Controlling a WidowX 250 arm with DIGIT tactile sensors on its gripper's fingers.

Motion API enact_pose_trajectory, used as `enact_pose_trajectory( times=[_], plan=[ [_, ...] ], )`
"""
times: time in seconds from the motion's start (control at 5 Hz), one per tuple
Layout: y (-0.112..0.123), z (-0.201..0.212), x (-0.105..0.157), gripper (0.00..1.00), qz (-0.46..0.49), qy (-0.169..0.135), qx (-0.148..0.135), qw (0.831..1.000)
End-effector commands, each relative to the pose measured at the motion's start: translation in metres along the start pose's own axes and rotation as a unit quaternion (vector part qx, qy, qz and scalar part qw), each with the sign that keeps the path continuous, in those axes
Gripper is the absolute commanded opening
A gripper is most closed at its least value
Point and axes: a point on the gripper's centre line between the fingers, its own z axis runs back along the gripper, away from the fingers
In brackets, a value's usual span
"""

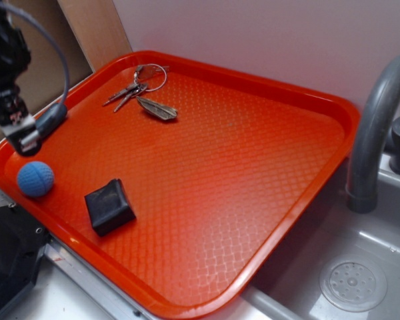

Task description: Grab the blue ball.

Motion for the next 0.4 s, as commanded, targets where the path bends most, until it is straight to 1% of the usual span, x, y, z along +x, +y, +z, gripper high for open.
enact_pose_trajectory(
  times=[0.0, 0.2],
  plan=[
    [0.008, -0.037, -0.015, 1.00, 0.024, -0.011, -0.070, 0.997],
    [-0.008, -0.056, -0.010, 1.00, 0.011, -0.040, -0.125, 0.991]
  ],
)
